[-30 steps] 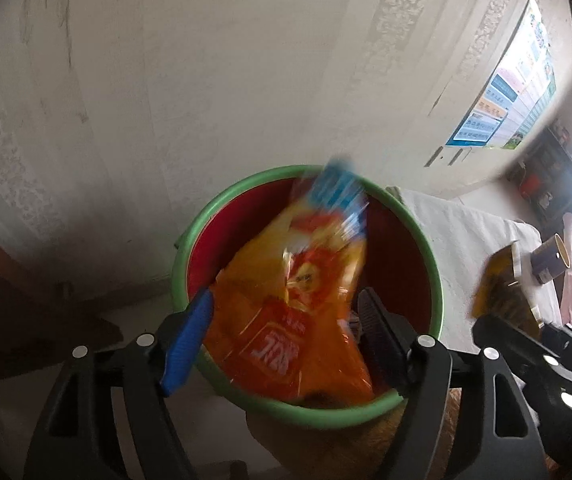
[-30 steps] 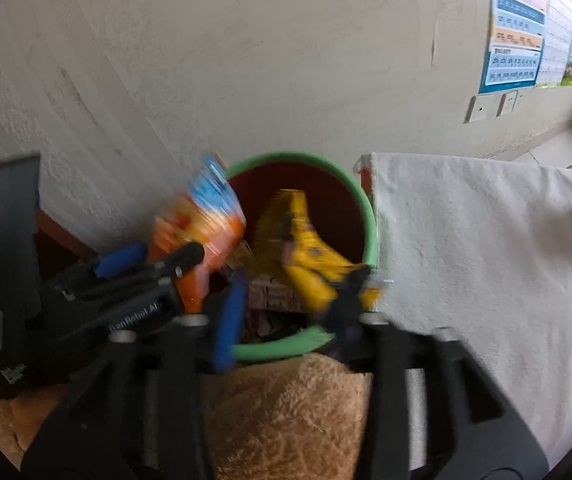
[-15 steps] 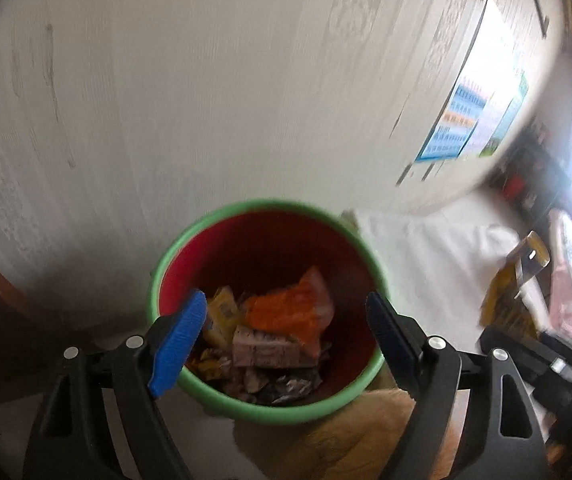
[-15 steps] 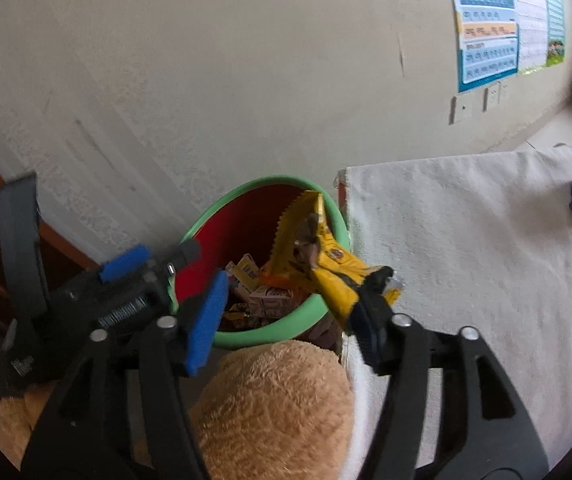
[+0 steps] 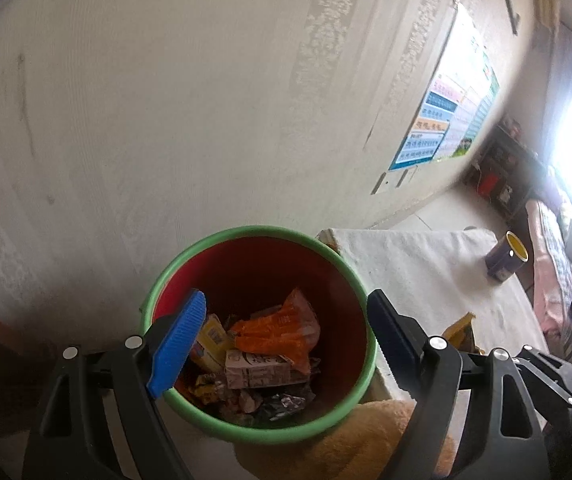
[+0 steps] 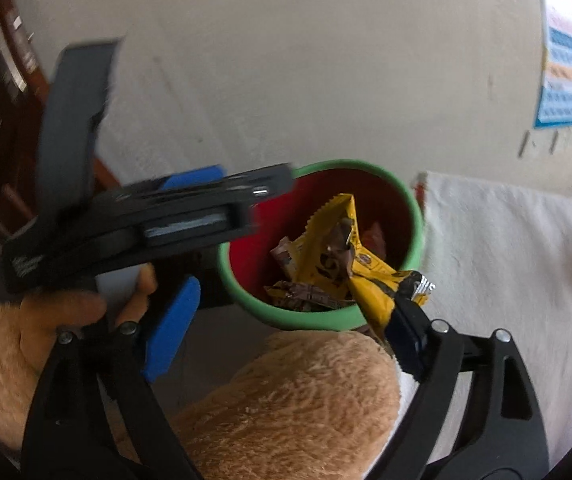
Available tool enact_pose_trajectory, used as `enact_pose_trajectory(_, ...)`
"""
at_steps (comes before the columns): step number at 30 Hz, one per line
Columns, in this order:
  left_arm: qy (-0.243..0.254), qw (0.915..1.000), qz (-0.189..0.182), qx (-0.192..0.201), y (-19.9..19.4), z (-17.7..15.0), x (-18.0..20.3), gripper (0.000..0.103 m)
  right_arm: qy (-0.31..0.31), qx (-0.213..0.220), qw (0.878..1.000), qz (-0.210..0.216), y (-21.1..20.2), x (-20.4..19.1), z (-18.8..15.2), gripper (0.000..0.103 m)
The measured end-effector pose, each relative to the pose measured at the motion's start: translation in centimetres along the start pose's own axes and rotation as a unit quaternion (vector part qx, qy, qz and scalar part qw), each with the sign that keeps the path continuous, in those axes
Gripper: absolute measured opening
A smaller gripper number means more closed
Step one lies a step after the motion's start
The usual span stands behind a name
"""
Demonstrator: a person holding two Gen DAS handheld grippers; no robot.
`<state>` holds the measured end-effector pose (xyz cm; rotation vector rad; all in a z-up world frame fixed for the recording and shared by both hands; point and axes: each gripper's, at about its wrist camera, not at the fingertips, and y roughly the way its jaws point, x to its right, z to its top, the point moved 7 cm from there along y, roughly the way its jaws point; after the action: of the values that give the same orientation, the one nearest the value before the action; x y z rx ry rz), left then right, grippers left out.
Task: Collect trash
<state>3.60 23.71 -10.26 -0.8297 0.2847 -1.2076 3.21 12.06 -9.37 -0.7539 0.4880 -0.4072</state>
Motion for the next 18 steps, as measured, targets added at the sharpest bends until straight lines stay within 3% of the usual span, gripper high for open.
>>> enact_pose_trajectory(4,0.036,0.9992,0.017,0.004,0.9,0.5,0.4,0.079,-0.036,-0.001,0.999,0.009,0.4,-1.5,0.4,0.085)
enact_pose_trajectory(6,0.051,0.9977,0.045,0.009,1.5,1.0,0.1,0.079,-0.050,0.003,0.999,0.011,0.4,-2.1,0.7,0.085)
enact_pose_trajectory(11,0.027,0.9937,0.109,-0.011,3.8,1.6,-3.1,0.079,-0.045,0.019,0.999,0.022,-0.4,-2.3,0.9,0.085)
enact_pose_trajectory(15,-0.021,0.9959,0.087,-0.008,3.1,1.9,-4.2,0.079,-0.022,0.043,0.999,0.001,-1.7,-0.8,1.0,0.087)
enact_pose_trajectory(18,-0.004,0.9972,0.073,0.011,1.6,2.0,-2.7,0.080,0.022,0.061,0.997,-0.039,-3.3,1.6,0.5,0.090)
